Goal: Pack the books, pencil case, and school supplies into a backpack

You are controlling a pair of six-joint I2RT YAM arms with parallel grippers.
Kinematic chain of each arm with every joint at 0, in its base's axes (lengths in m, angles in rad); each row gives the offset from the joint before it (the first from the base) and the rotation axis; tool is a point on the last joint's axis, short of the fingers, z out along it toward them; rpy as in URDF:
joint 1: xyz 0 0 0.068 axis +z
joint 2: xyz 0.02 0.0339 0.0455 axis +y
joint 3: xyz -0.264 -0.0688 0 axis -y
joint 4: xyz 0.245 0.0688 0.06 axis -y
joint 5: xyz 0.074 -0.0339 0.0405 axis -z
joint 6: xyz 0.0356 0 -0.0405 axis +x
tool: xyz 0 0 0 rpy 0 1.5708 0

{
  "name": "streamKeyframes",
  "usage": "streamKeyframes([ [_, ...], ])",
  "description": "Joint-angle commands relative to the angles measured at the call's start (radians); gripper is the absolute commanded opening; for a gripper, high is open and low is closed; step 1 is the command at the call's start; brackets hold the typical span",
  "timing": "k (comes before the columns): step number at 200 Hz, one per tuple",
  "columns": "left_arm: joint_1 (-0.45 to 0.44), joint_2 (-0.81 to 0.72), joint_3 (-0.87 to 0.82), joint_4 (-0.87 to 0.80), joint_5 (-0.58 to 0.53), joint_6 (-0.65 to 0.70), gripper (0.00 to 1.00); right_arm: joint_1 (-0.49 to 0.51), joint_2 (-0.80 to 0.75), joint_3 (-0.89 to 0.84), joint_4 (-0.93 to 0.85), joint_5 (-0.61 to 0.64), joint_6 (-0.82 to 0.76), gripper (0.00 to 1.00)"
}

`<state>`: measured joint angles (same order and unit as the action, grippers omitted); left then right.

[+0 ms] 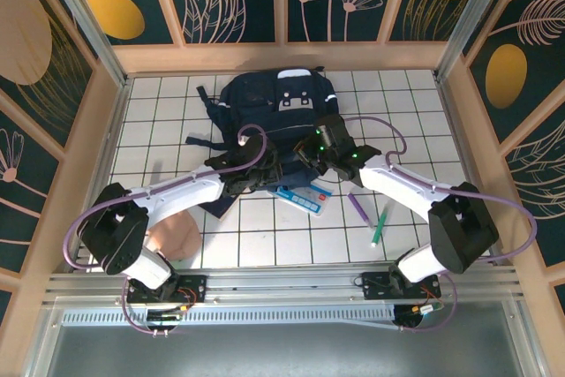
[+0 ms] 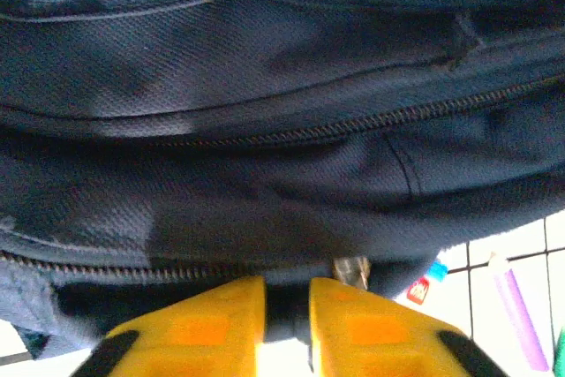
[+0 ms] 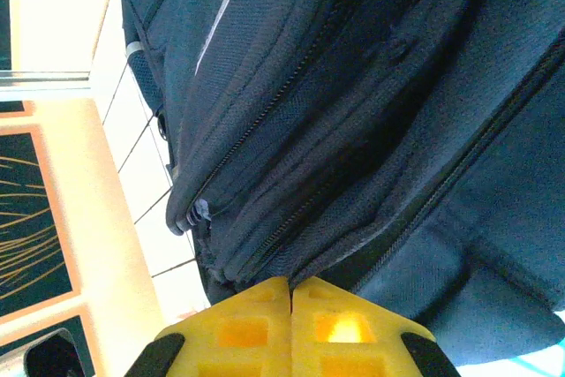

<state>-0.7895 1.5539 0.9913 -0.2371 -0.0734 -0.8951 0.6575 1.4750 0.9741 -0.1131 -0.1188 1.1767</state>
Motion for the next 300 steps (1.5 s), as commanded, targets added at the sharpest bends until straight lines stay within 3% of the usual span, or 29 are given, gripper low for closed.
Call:
streamKeyframes([
  [1, 0.000, -0.004, 0.029, 0.007, -0.018, 0.020, 0.07, 0.014, -0.056, 0.056, -0.009, 0.056, -0.052, 0.00],
  [13, 0.001, -0.020, 0.033, 0.012, -0.008, 0.047, 0.00, 0.013, -0.055, 0.053, -0.024, 0.085, -0.071, 0.00],
  [52, 0.001, -0.079, 0.023, 0.006, 0.010, 0.118, 0.00, 0.014, -0.038, 0.047, -0.026, 0.096, -0.104, 0.00],
  [66, 0.001, -0.084, 0.023, 0.018, 0.067, 0.130, 0.34, 0.014, -0.030, 0.042, -0.015, 0.082, -0.103, 0.00],
  [83, 0.002, -0.069, 0.031, 0.025, 0.134, 0.095, 0.43, 0.014, -0.021, 0.044, -0.007, 0.069, -0.099, 0.00],
  [103, 0.000, -0.032, 0.048, 0.014, 0.157, 0.024, 0.44, 0.014, -0.014, 0.048, 0.002, 0.059, -0.094, 0.00],
  [131, -0.006, 0.003, 0.051, -0.010, 0.101, -0.115, 0.44, 0.013, -0.014, 0.049, 0.019, 0.043, -0.081, 0.00],
  [173, -0.042, 0.088, 0.102, -0.052, 0.053, -0.178, 0.44, 0.013, -0.016, 0.040, 0.057, -0.002, -0.046, 0.00],
  [198, -0.048, 0.106, 0.116, -0.103, -0.028, -0.214, 0.39, 0.012, -0.025, 0.044, 0.054, 0.005, -0.052, 0.00],
  [243, -0.049, 0.028, 0.079, -0.131, -0.109, -0.216, 0.00, 0.001, -0.045, 0.019, 0.033, 0.040, -0.075, 0.00],
  [300, -0.021, -0.125, -0.011, -0.143, -0.118, -0.149, 0.00, -0.027, -0.057, 0.013, -0.031, 0.119, -0.211, 0.00],
])
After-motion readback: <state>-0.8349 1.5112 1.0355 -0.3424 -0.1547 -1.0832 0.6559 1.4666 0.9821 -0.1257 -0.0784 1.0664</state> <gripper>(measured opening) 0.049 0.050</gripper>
